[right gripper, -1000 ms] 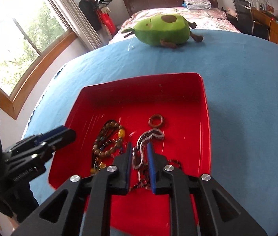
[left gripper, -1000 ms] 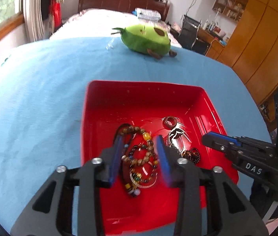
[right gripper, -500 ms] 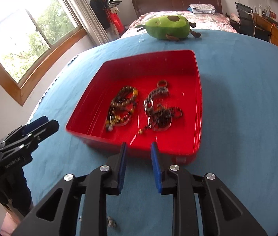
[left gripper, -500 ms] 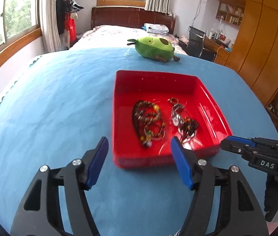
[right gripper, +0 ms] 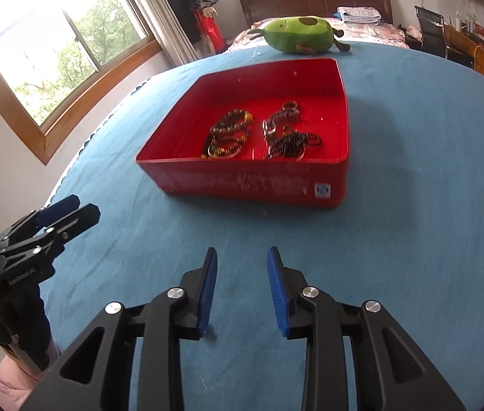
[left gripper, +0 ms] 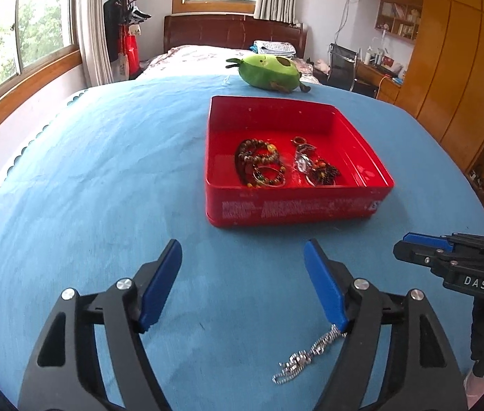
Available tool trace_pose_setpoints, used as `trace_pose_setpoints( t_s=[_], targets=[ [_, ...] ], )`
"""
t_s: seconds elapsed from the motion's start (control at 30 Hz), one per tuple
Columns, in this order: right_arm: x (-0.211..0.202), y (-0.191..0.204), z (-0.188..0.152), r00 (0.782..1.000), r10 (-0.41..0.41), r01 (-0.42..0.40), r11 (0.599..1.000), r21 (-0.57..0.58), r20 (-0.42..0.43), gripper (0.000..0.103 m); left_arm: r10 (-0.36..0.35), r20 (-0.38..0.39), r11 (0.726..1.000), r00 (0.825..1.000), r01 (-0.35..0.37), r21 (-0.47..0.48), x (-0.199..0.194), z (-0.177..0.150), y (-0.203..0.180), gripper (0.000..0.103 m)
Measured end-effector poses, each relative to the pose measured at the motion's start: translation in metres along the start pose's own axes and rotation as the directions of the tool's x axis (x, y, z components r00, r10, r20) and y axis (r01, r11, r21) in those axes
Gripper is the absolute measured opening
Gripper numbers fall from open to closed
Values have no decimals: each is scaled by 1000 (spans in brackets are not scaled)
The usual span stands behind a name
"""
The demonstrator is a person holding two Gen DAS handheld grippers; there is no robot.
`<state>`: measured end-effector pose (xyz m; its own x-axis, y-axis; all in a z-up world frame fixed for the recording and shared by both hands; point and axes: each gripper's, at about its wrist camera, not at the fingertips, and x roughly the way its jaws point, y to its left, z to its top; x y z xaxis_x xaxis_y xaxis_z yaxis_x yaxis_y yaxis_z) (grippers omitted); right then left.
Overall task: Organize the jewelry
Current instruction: 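Withdraw both tools and move them toward the silver chain and gold pendant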
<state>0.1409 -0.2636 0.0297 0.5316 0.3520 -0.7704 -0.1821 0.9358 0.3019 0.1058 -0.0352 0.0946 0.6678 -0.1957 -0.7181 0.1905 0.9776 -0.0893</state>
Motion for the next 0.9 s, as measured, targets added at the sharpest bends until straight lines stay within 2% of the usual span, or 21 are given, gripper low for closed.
trace_pose_setpoints(
  t_s=[0.13, 0.3, 0.43, 0.7, 0.77, 0.9],
  targets=[
    [-2, -3, -13, 1000, -3, 3, 1000, 6, -10, 34, -16, -4, 1000, 1000, 16, 11, -6, -11, -6, 76],
    [-7, -6, -26, 1000, -11, 11, 1000, 7, -14, 39, -34, -16, 999, 999, 34, 23, -10, -23, -12, 84],
    [-10, -9, -37, 1000, -22, 22, 1000, 8, -21, 44, -48, -39, 998, 998, 49, 29, -10, -32, -13, 86],
    [-17, -13, -60, 999, -28, 29, 1000, 9, -29, 66, -78, -106, 996, 991, 81, 30, -6, -51, -12, 91],
    [-19, -15, -65, 999, -29, 29, 1000, 12, -34, 69, -79, -127, 996, 989, 84, 30, -6, -56, -11, 92],
    [-21, -20, -73, 998, -27, 29, 999, 23, -48, 70, -83, -163, 996, 983, 89, 29, -3, -66, -9, 93]
  ],
)
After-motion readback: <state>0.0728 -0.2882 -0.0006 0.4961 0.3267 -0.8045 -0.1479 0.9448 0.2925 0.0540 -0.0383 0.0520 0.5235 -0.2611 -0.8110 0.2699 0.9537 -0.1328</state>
